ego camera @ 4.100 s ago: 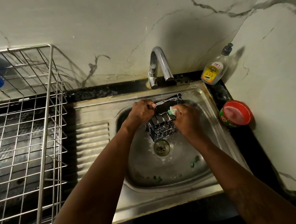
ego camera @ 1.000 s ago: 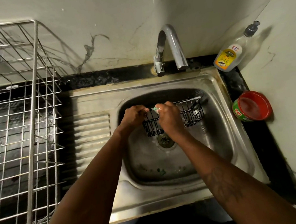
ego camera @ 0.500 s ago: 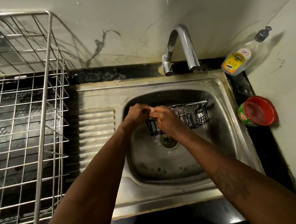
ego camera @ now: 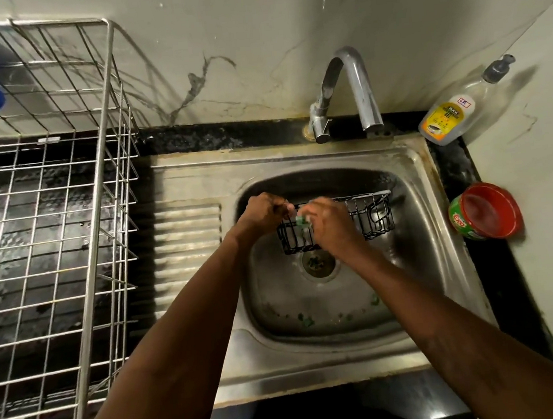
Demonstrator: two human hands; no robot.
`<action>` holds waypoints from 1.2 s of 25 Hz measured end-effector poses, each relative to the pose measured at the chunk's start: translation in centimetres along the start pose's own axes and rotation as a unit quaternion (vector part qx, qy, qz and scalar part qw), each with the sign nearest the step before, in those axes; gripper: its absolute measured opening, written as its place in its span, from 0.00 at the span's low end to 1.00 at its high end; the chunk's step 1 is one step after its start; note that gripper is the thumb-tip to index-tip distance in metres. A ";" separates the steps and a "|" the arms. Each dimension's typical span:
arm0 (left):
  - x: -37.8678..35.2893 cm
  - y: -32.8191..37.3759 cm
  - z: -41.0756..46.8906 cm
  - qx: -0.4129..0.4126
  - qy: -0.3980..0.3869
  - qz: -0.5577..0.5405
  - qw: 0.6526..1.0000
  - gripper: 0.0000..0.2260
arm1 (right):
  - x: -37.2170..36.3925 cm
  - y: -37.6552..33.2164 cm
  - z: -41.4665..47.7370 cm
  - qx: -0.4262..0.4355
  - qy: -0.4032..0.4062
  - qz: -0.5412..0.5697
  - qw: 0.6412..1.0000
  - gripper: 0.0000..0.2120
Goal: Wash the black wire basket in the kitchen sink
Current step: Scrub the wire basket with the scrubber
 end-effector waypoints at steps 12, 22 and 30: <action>0.0 0.4 0.4 -0.005 -0.004 0.014 1.000 0.13 | 1.4 2.1 -3.2 0.053 -0.049 -0.084 0.994 0.16; 0.1 0.4 0.6 0.004 -0.004 0.013 1.000 0.13 | 2.7 3.4 -2.4 0.027 0.006 -0.082 0.996 0.16; 0.2 2.4 -0.1 -0.054 -0.012 0.059 0.997 0.13 | 4.2 5.5 0.8 -0.017 -0.004 -0.006 1.000 0.06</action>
Point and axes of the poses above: each hand's wrist, its own z-axis towards the middle knuckle, its own x-axis out of the back of the hand, y = z × x, the point moved 10 cm from there along z, towards the middle knuckle, and after that the axes turned 2 degrees about -z, right-handed, at the moved point
